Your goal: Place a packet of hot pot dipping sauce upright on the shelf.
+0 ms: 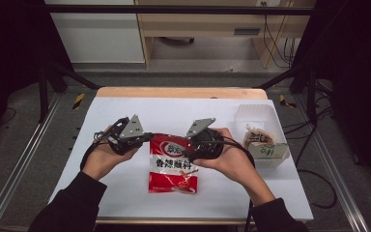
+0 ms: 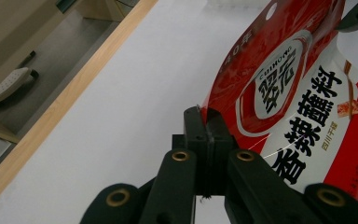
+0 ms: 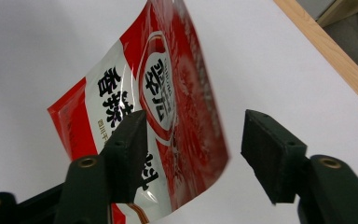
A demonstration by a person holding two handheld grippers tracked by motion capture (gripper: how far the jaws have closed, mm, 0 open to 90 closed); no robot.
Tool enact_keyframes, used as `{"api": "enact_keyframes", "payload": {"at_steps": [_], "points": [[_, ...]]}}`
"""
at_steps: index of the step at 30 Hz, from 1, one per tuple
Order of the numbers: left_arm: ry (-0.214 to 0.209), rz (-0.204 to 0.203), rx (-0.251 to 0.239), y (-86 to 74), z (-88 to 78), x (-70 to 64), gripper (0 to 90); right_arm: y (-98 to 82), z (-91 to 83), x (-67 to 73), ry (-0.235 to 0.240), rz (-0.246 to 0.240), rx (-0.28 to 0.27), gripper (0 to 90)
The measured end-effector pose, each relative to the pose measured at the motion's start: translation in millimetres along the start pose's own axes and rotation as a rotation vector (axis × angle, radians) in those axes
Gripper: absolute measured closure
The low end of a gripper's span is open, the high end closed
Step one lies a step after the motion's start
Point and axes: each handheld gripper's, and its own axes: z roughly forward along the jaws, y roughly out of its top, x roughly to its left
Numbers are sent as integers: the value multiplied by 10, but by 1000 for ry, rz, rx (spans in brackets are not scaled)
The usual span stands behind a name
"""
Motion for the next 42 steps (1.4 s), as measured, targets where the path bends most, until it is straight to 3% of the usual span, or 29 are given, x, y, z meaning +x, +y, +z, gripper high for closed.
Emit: {"api": "enact_keyframes", "payload": {"at_steps": [11,13,15,17,33,37,42], "points": [[3,7,-29,86,-118,21,900,102,-2,-30,22,-31,26,624],[-2,11,-27,92,-117,12,900,109,3,-44,29,-32,37,679],[-5,11,-22,87,-104,10,900,106,18,-52,37,-44,39,815],[-7,9,-21,78,-98,18,900,99,27,-58,42,-44,43,865],[-17,-13,-42,61,-102,21,895,95,35,-39,81,-67,58,899],[-17,-69,-69,0,-115,44,744,97,19,-72,80,-49,52,900],[-10,-124,-64,-161,-97,69,550,84,40,-98,85,-42,51,900]]}}
